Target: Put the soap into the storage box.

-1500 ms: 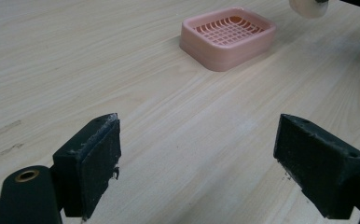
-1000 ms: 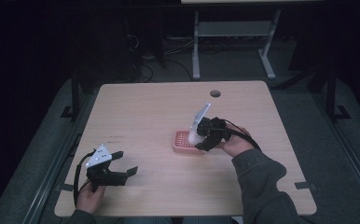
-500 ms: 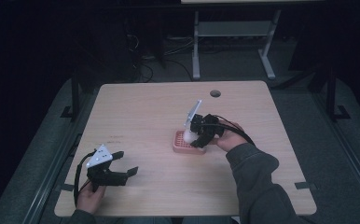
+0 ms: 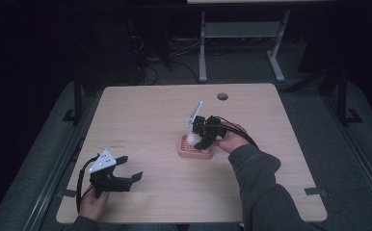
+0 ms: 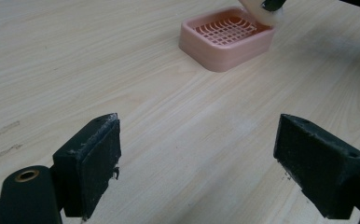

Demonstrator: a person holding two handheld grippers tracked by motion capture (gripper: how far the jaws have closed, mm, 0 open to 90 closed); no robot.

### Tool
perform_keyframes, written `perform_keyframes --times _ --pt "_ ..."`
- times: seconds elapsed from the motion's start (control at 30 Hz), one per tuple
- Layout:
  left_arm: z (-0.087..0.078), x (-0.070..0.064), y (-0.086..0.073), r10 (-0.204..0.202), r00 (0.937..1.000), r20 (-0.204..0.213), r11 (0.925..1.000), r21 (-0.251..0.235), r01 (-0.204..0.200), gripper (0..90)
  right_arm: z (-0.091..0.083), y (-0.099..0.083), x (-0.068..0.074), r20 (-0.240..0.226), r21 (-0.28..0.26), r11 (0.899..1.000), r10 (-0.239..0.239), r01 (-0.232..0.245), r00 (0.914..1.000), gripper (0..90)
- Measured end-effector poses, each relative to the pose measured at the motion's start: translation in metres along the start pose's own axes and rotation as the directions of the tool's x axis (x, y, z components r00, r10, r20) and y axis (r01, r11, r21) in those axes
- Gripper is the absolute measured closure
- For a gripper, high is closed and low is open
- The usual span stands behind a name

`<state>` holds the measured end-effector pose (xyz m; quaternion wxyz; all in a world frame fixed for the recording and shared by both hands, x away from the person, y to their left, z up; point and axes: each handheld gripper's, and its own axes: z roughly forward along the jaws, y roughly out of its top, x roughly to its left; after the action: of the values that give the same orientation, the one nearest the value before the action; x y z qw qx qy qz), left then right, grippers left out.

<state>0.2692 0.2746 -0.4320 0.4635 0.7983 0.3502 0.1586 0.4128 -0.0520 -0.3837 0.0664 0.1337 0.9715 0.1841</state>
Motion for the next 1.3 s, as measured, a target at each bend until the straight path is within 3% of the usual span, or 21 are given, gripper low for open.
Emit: perform_keyframes --times 0.8,1.3 --pt "0.0 0.0 0.0 -0.003 1.0 0.002 1.0 -0.003 0.003 14.5 0.032 0.01 -0.011 0.004 0.055 0.998 0.041 -0.041 0.9991 48.5" --pt "-0.001 0.0 0.0 -0.01 1.0 0.002 0.9999 -0.009 0.01 14.5 0.042 0.015 -0.009 0.027 0.078 0.997 0.023 -0.025 0.9994 47.2"
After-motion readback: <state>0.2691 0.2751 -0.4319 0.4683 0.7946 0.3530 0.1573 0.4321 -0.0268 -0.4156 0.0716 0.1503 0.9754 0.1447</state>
